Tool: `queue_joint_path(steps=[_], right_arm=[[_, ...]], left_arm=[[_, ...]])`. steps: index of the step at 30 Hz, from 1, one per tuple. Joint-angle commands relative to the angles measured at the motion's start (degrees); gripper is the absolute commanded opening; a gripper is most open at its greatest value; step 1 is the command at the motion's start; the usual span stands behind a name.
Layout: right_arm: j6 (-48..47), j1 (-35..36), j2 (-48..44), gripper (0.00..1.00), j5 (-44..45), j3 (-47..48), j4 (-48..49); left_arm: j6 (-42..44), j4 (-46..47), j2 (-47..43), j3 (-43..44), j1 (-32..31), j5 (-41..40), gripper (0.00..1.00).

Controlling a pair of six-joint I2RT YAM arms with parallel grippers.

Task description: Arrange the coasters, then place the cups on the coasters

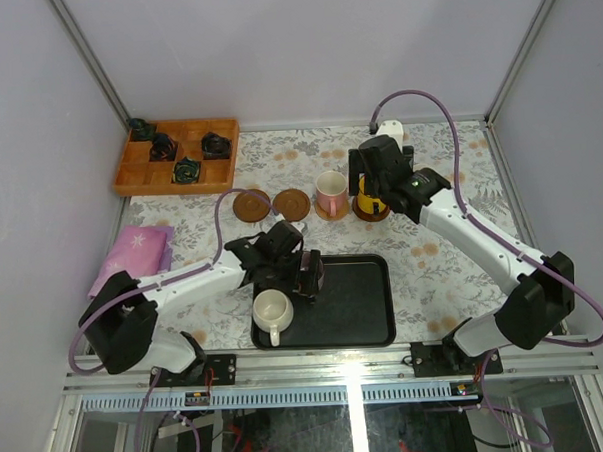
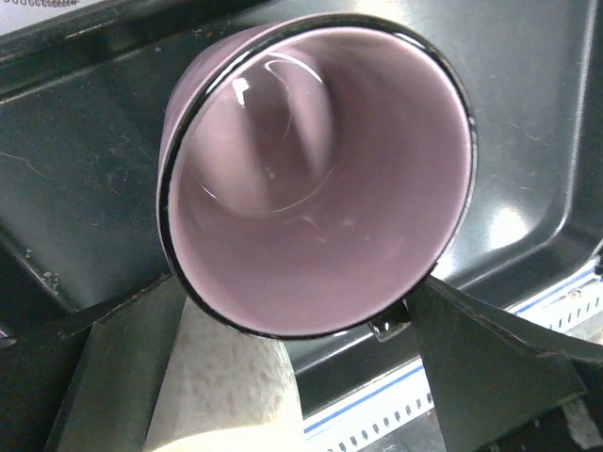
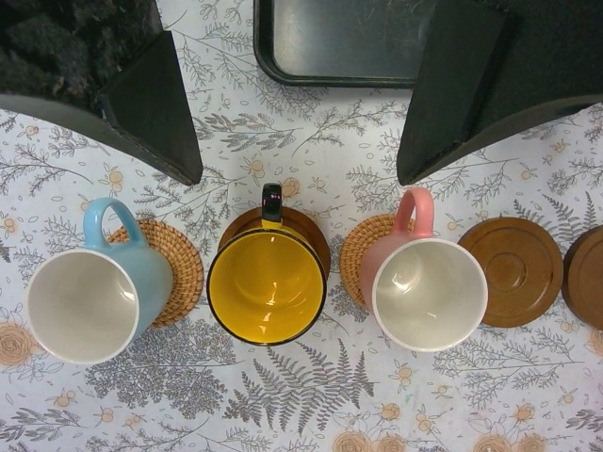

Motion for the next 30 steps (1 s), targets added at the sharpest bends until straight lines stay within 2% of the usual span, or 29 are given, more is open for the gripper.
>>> queue_joint_path(steps=[1,3,6,7,9,12,17,21,30], right_arm=[[-0.29,-0.70,-2.73,0.92,0.61,-0.35,2.11],[-0.20,-0.77,-2.84,0.92,0.61,-0.49,2.19],[0.13,-0.88,-2.93,0.92,0.61,-0.80,2.19],[0.27,-0.88,-3.01,0.92,0.61,-0.86,2.27],[0.55,-0.88,-3.02,0.92,0.61,-1.18,2.44],[0.77,-0.88,-2.73,0.92,0.61,-1.16,2.16],[0.66,-1.02,-2.43,0.92,0.61,-1.21,2.11],[0.68,-0.96,-2.15,0.92,0.57,-1.16,2.10],[0.47,-0.97,-2.26,0.92,-0.60,-2.01,2.90]], left_arm=[[0.65,-3.35,2.89,3.18,-0.44,-3.15,1.00],[0.55,-4.02,3.42,3.48,-0.49,-3.65,1.00],[0.33,-4.24,3.41,3.20,-0.48,-3.60,0.93],[0.32,-4.20,3.25,3.03,-0.48,-3.64,0.88],[0.56,-4.20,3.31,2.85,-0.47,-3.90,0.71],[0.59,-4.10,3.16,2.39,-0.44,-3.95,0.51],[0.59,-3.76,3.05,1.26,-0.53,-3.72,0.21],[0.71,-3.74,3.15,1.31,-0.60,-4.47,0.01],[2.21,-6.60,-1.19,4.78,-0.73,-12.81,0.00]])
